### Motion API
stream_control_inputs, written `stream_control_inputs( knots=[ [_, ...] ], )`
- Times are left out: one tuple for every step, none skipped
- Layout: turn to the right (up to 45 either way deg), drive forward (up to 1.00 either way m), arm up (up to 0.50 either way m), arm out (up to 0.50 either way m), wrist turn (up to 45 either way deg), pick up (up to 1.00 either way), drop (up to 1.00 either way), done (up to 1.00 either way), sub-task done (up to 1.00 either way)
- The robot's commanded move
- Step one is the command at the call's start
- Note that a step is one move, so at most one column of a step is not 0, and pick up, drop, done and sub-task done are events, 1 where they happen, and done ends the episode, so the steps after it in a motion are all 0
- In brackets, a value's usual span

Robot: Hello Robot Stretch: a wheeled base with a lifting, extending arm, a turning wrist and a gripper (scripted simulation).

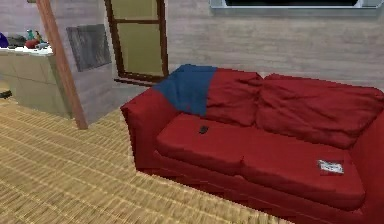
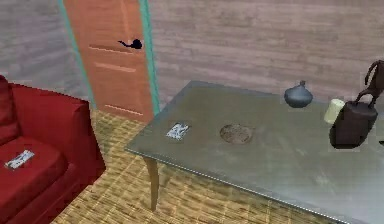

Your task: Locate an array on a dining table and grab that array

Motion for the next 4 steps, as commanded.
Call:
stream_control_inputs(
  knots=[
    [21.0, 0.0, 0.0, 0.0, 0.0, 0.0, 0.0, 0.0, 0.0],
    [0.0, 0.2, 0.0, 0.0, 0.0, 0.0, 0.0, 0.0, 0.0],
    [-9.0, 0.0, 0.0, 0.0, 0.0, 0.0, 0.0, 0.0, 0.0],
    [9.0, 0.0, 0.0, 0.0, 0.0, 0.0, 0.0, 0.0, 0.0]
  ],
)
